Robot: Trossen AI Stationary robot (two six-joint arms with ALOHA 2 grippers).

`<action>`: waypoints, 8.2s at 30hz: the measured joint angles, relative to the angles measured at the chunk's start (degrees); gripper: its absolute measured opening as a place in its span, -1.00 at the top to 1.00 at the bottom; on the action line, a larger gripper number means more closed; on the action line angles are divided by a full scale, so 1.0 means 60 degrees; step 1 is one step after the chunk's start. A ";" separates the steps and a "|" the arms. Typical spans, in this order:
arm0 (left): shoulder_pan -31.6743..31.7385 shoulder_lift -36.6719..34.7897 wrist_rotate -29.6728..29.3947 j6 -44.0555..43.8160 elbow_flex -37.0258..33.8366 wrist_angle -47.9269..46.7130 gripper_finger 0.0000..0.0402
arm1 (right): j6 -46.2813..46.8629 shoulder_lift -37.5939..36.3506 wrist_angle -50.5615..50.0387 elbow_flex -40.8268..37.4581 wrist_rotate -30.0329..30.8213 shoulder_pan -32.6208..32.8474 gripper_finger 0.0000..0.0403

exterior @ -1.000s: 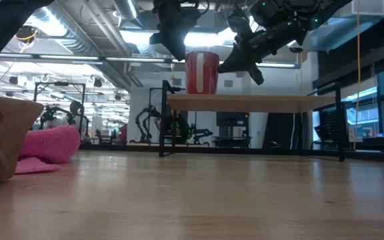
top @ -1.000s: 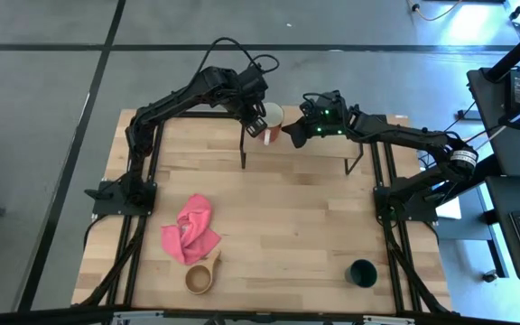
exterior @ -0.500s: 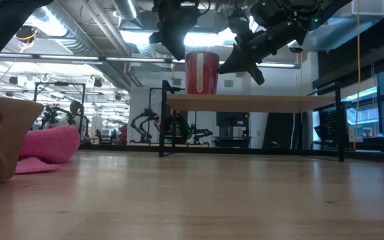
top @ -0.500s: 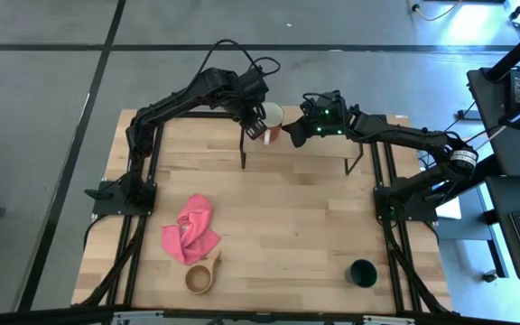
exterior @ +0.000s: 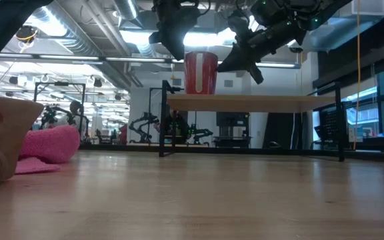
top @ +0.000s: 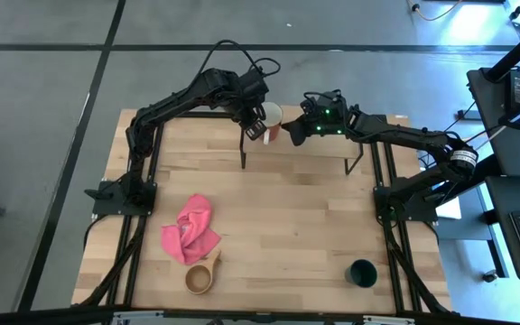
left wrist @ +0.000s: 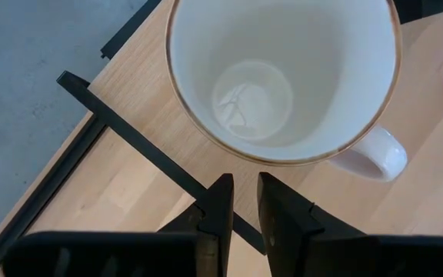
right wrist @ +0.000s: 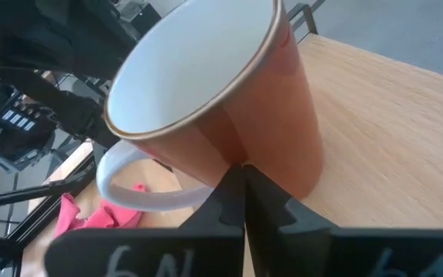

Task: Stack small to large cups/mugs on shelf
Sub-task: Put the orange mug on the shelf, then put the blue mug on the shelf

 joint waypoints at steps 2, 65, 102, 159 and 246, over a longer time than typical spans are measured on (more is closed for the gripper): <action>0.0000 -0.0001 0.0000 0.0002 0.0000 0.0000 0.73 | -0.0004 0.0000 0.0000 0.0000 0.0109 -0.0004 1.00; -0.4098 -0.2330 -0.1632 -0.0788 -0.2472 0.2864 0.73 | 0.0484 -0.6209 -0.9418 0.0000 0.1020 0.4003 0.90; -0.5182 -1.2151 -0.0283 -0.4222 -1.4498 1.0136 0.73 | 0.6785 -0.4936 -1.2773 0.0000 0.0575 0.6634 0.90; -0.5173 -1.3226 -0.1257 -0.4564 -1.5380 1.1202 0.73 | 0.2720 -0.3883 -0.6760 0.0000 0.0829 0.5650 0.90; -0.5180 -1.3226 -0.1144 -0.4075 -1.5373 1.1035 0.73 | 1.4021 -0.1322 -0.9386 0.0004 0.1577 1.4469 0.52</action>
